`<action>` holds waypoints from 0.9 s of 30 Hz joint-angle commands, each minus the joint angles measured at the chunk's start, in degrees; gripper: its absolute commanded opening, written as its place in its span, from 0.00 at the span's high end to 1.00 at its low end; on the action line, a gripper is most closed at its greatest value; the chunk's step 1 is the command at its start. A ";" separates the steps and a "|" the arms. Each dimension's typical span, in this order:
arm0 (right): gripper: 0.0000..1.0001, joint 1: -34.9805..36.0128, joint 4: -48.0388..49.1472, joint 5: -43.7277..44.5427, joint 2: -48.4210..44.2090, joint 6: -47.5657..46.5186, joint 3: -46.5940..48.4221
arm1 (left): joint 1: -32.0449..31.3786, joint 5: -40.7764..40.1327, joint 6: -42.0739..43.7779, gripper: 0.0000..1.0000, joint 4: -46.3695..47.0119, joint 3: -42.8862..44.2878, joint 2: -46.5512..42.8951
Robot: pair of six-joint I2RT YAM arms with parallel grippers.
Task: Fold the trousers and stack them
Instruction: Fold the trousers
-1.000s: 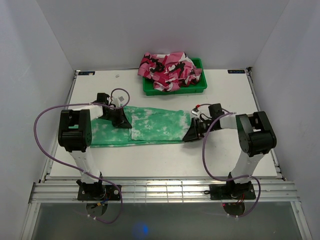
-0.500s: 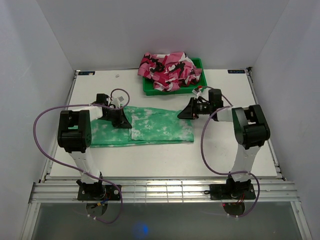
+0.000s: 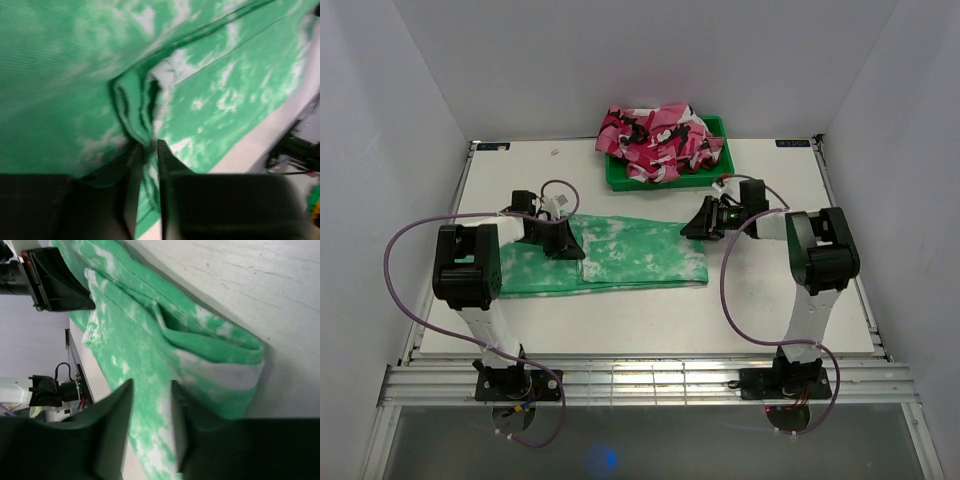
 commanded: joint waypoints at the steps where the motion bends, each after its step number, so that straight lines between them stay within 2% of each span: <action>1: 0.50 -1.47 -13.69 5.48 -12.99 -11.72 1.67 | -0.17 0.06 3.24 0.66 -5.01 -1.64 -4.39; 3: 0.37 -2.70 -20.18 8.02 -19.04 -15.93 0.09 | -0.17 0.86 4.21 0.44 -6.58 -0.14 -7.12; 4: 0.30 -3.31 -21.35 8.91 -20.82 -16.74 -0.87 | 0.00 1.30 4.82 0.38 -7.20 0.30 -9.84; 7: 0.27 -5.77 -24.16 10.50 -24.44 -19.20 -5.09 | 0.80 1.83 5.44 0.18 -8.87 1.35 -13.98; 8: 0.27 -6.65 -24.96 10.32 -24.53 -19.82 -5.80 | 0.80 2.00 5.71 0.17 -9.40 1.62 -16.17; 12: 0.29 -7.62 -25.24 7.52 -20.94 -20.44 -8.87 | 8.68 4.55 6.76 0.11 -14.75 3.72 -18.56; 16: 0.35 -7.62 -18.12 5.84 -16.10 -16.05 -12.04 | 17.57 10.17 12.46 0.10 -20.65 6.36 -17.25; 19: 0.41 -7.45 -14.78 6.63 -12.76 -15.69 -12.74 | 23.90 10.71 16.42 0.10 -24.34 7.94 -16.19; 21: 0.42 -6.75 -12.32 7.59 -11.79 -14.90 -13.80 | 27.75 11.32 17.92 0.10 -26.10 8.38 -15.93; 27: 0.47 -3.76 -8.54 7.07 -7.13 -11.83 -13.45 | 35.14 11.32 20.47 0.10 -27.86 8.83 -15.75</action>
